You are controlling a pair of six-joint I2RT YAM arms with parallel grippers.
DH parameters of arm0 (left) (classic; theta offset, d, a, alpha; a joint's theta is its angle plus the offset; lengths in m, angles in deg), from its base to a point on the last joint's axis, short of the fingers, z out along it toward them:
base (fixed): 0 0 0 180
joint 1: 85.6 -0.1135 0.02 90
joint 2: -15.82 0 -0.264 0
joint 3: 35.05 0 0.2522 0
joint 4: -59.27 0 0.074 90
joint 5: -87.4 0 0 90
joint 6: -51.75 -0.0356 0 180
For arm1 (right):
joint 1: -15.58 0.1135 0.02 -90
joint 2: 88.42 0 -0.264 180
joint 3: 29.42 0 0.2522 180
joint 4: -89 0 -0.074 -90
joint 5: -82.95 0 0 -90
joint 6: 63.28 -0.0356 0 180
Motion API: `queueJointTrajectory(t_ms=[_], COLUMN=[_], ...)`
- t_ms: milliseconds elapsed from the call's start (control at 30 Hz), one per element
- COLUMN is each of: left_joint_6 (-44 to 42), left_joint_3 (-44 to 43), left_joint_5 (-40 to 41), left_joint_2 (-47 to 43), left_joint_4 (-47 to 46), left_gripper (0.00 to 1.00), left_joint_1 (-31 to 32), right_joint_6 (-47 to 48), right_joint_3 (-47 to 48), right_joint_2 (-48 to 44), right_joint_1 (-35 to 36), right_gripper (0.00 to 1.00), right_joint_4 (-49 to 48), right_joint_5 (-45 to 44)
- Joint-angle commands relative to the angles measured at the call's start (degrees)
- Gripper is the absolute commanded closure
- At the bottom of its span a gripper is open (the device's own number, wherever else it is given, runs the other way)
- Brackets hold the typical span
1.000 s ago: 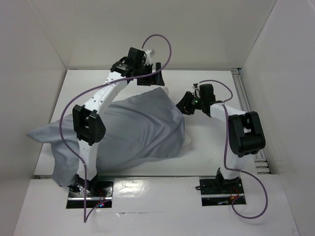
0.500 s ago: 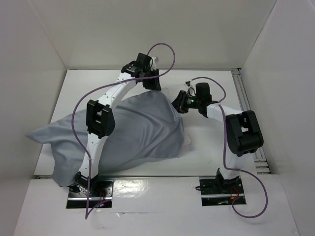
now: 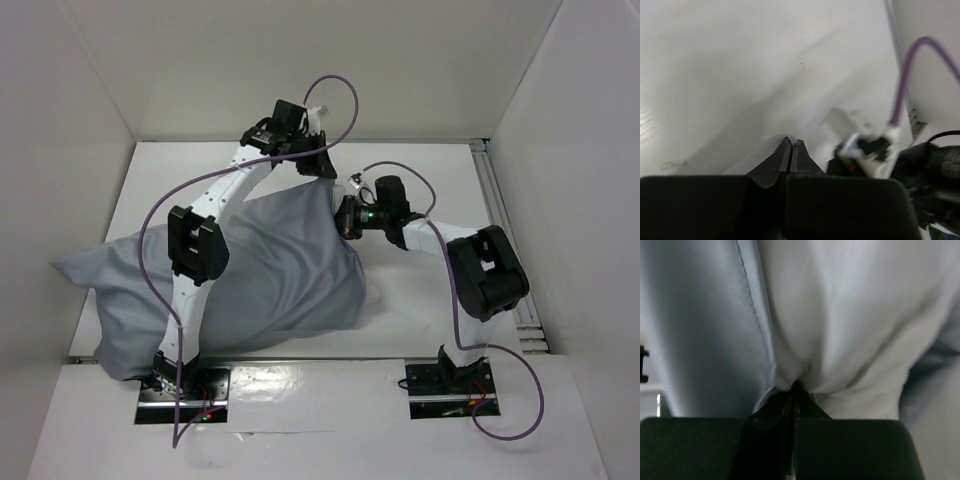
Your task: Put the pillow into the pillowcase
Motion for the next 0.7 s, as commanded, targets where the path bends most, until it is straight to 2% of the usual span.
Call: queueJointTrajectory(t_ms=[0,167,267,300,367,467,500,667], left_joint_6=[3.40,5.69,6.74,6.75,6.75,6.75,6.75,6.75], left_joint_3=[-0.20,0.42,0.42,0.42,0.42,0.42,0.42,0.42], left_joint_5=[-8.40,-14.12,-14.74,-14.74,-14.74,-14.74,-14.74,-15.26], left_joint_2=[-7.79,-9.21,-9.21,-9.21,-9.74,-9.74,-9.74,-9.21], left_joint_4=[-7.71,-12.02,-13.25,-13.25,-13.25,-13.25,-13.25,-13.78], left_gripper=[1.00,1.00,1.00,1.00,1.00,1.00,1.00,1.00], left_joint_1=[1.97,3.20,3.72,3.72,3.72,3.20,2.59,2.05], right_joint_6=[-5.81,-11.81,-11.64,-11.03,-7.43,-0.77,0.48,2.43], right_joint_3=[-0.86,-3.93,-6.39,-7.09,-9.11,-10.26,-10.27,-12.20], right_joint_2=[0.17,0.78,-3.15,-4.65,-8.43,-17.56,-21.68,-30.14], right_joint_1=[5.67,7.53,6.04,5.25,2.79,0.16,-0.47,-6.08], right_gripper=[1.00,1.00,1.00,0.87,0.71,0.49,0.49,0.48], right_joint_4=[-11.52,-23.12,-20.71,-19.03,-14.64,-2.70,2.21,8.40], right_joint_5=[3.98,6.61,4.52,3.64,1.09,-5.84,-8.65,-12.01])
